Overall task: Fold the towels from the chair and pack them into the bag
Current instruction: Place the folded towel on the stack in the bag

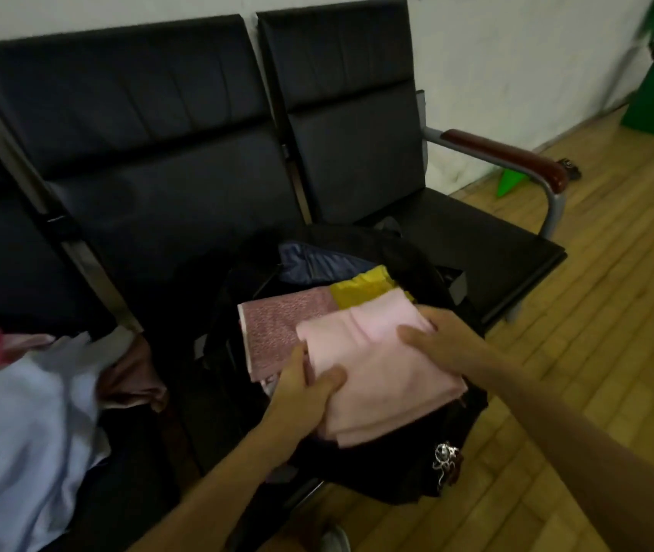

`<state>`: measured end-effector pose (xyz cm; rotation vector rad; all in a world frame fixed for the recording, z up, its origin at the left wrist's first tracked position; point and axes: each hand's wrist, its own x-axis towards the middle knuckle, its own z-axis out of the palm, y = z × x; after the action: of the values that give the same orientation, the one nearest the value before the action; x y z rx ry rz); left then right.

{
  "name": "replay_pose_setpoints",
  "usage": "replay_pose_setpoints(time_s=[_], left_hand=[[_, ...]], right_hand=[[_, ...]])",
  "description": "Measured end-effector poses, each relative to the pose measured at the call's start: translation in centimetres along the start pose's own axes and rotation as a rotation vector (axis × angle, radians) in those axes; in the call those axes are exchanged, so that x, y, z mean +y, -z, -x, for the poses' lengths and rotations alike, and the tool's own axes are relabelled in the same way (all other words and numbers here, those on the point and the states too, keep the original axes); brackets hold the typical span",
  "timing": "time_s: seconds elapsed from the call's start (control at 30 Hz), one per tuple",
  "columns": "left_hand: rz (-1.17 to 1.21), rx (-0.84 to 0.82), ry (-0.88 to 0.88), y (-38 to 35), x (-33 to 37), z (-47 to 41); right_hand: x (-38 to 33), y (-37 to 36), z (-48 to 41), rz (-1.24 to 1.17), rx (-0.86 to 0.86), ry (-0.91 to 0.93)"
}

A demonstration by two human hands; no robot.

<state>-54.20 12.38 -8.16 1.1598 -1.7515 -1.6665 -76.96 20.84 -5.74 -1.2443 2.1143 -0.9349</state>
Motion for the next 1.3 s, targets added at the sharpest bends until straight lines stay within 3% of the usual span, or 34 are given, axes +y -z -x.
replay_pose_setpoints(time_s=[0.27, 0.47, 0.63, 0.87, 1.0, 1.1, 1.23, 1.3], left_hand=[[-0.198, -0.024, -0.037, -4.4, 0.4, -15.5], [-0.37, -0.038, 0.011, -5.5, -3.4, -19.4], [-0.34, -0.019, 0.071, -5.2, -4.3, -19.5], [-0.286, -0.091, 0.083, -1.2, -0.3, -17.7], [-0.287, 0.118, -0.059, 5.9, 4.2, -12.2], [-0.251, 0.168, -0.162, 11.8, 6.2, -5.7], [-0.214, 0.337, -0.238, 20.2, 3.7, 6.4], [-0.261, 0.448, -0.197, 23.8, 0.1, 11.6]], right_hand=[[2.6, 2.0, -13.3, 0.207, 0.023, -0.083], [5.2, -2.3, -17.4, 0.597, 0.1, -0.09], [6.3, -3.0, -17.6, 0.657, 0.083, -0.153], [1.1, -2.5, -14.4, 0.471, 0.052, -0.095], [-5.8, -4.2, -8.9, 0.105, 0.05, 0.044], [-11.2, -7.5, -3.3, -0.233, 0.028, 0.155], [-17.0, -16.5, 5.8, -0.597, -0.248, 0.086], [-18.8, -22.1, 9.0, -0.614, -0.365, 0.08]])
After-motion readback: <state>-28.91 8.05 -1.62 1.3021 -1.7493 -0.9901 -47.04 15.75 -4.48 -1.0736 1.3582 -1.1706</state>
